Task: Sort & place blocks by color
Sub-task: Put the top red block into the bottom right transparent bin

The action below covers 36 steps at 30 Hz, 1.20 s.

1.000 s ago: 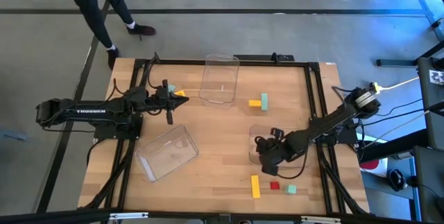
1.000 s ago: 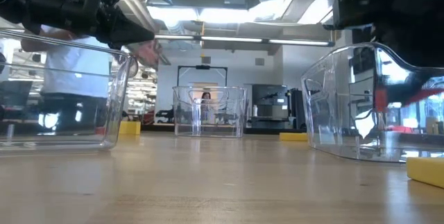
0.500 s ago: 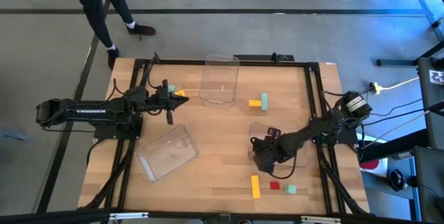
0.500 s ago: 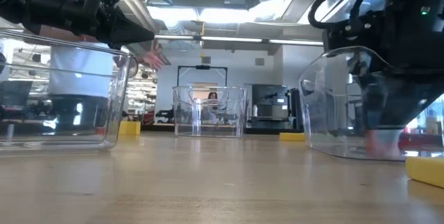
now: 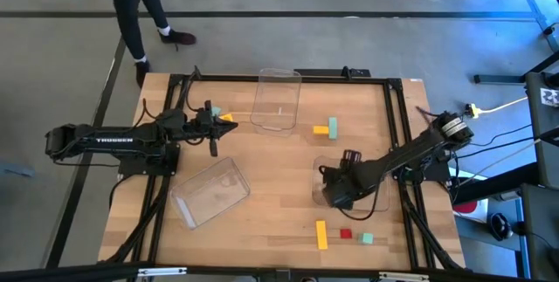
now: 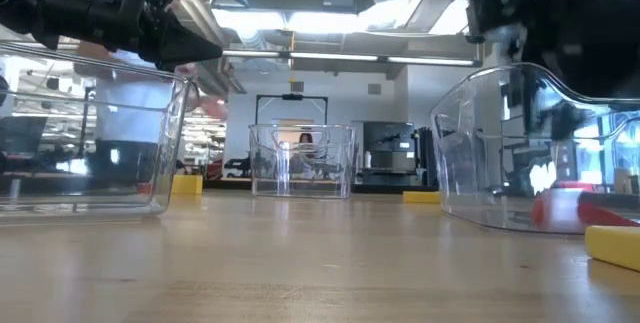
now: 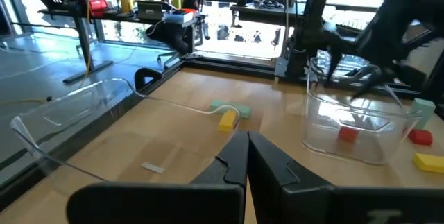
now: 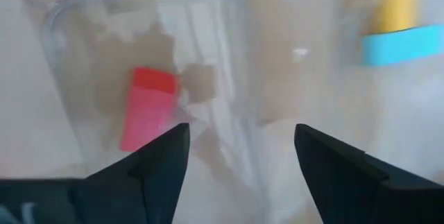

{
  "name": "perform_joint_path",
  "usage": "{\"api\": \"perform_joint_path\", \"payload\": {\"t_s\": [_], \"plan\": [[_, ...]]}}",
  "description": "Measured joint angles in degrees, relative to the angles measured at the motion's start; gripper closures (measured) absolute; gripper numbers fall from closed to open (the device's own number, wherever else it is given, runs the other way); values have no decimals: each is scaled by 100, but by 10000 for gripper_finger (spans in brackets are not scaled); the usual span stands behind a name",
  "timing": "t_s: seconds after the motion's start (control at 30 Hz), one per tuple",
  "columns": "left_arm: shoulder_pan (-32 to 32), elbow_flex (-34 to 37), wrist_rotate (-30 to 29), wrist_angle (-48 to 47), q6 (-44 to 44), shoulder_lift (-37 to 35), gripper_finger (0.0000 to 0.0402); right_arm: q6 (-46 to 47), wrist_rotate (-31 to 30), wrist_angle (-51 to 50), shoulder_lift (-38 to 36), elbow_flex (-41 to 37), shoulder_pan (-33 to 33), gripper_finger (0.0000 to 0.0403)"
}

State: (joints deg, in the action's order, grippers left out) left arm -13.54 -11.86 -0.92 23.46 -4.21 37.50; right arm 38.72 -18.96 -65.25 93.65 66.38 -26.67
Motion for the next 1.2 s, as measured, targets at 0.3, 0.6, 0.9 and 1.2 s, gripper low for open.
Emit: {"api": "perform_joint_path", "payload": {"t_s": [0.3, 0.6, 0.9, 1.2], "plan": [[0, -2, 17, -50, -18, 1, 401, 145, -718, 638, -1740, -902, 68, 155], [1, -2, 19, -16, 32, 2, 401, -2210, -1460, 5926, -3420, -2993, 679, 191], [1, -2, 30, -2, 160, 2, 401, -3645, -232, 9928, -3520, -4368, 2009, 193], [2, -2, 39, -8, 166, 2, 401, -3802, 557, 10339, -3531, -4453, 2450, 193]]}}
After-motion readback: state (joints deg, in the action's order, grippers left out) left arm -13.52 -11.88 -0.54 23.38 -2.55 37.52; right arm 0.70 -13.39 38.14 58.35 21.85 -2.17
